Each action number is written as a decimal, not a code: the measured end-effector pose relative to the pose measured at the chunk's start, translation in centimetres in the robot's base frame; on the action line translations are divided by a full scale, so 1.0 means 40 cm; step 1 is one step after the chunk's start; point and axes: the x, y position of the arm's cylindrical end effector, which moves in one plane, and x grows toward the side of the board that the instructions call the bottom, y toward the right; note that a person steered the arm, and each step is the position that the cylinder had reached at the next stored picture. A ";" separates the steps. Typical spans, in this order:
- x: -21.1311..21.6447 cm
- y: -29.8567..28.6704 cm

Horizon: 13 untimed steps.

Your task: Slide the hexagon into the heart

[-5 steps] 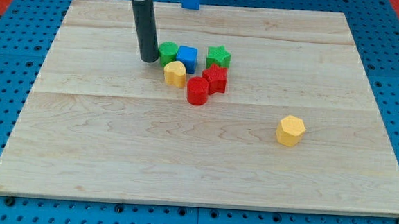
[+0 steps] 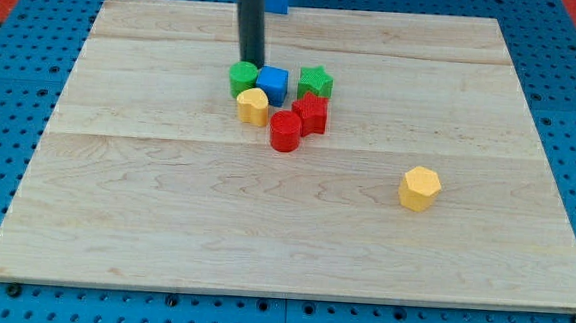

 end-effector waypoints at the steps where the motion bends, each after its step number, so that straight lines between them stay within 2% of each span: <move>1: 0.013 -0.042; 2: -0.060 0.024; 3: -0.074 0.276; 4: -0.006 0.532; 5: 0.180 0.601; 6: 0.378 0.575; 7: 0.454 0.438; 8: 0.492 0.460; 9: 0.545 0.559; 10: 0.625 0.446; 11: 0.634 0.239; 12: 0.665 0.154; 13: 0.748 0.143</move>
